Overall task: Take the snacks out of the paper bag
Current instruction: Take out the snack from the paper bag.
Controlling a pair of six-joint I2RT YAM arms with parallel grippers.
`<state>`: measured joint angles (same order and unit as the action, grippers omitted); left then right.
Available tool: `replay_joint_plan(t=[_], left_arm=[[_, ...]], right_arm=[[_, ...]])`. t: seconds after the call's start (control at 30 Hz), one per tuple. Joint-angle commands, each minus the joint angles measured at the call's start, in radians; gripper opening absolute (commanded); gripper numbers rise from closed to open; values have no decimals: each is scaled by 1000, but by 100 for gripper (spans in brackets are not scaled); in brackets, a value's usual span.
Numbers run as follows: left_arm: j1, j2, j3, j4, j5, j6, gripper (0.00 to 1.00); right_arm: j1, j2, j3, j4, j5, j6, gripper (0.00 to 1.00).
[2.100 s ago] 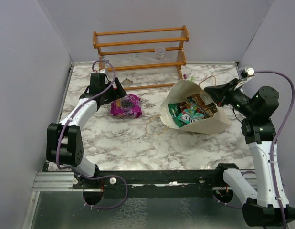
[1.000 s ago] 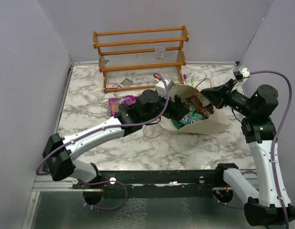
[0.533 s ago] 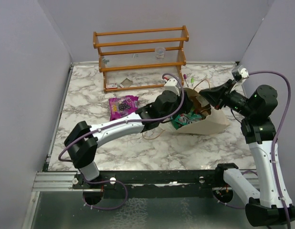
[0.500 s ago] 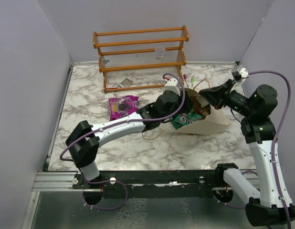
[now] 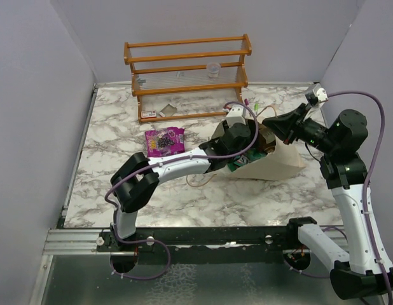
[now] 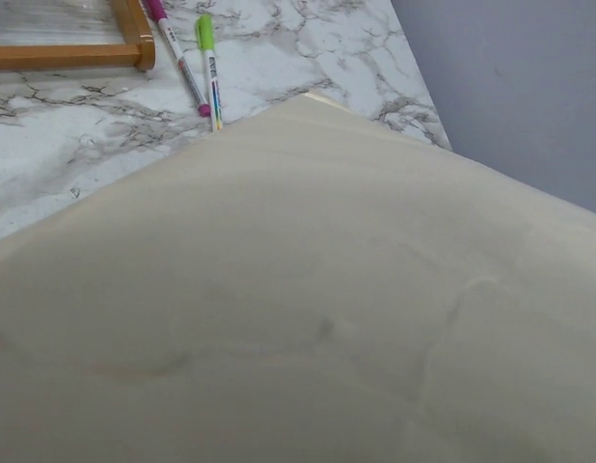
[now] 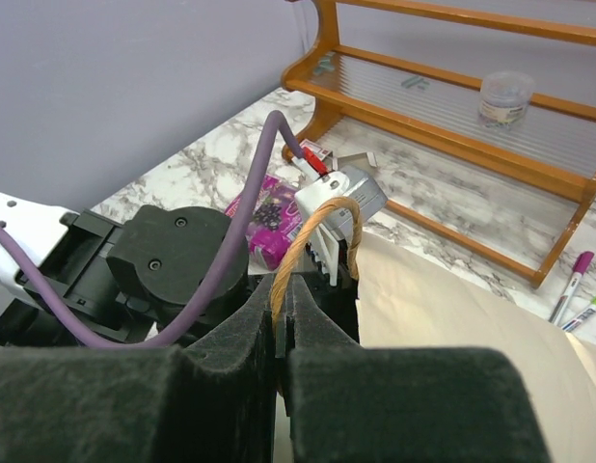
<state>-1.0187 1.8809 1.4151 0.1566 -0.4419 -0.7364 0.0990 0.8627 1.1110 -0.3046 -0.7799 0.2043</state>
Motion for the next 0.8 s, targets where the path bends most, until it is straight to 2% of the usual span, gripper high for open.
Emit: replay_joint_plan(t=[0.0, 0.27, 0.33, 0.5, 0.77], left_arm=[[-6, 40, 56, 51, -68, -24, 66], [-4, 125, 126, 85, -26, 10, 68], [-3, 138, 145, 81, -18, 18, 65], [-1, 117, 136, 58, -33, 30, 44], [6, -49, 37, 70, -18, 74, 7]], right_arm=[[14, -15, 47, 2, 10, -6, 2], [14, -28, 31, 2, 16, -4, 2], [17, -29, 30, -1, 19, -7, 2], [24, -33, 26, -9, 44, -17, 2], [25, -55, 7, -20, 152, -14, 2]])
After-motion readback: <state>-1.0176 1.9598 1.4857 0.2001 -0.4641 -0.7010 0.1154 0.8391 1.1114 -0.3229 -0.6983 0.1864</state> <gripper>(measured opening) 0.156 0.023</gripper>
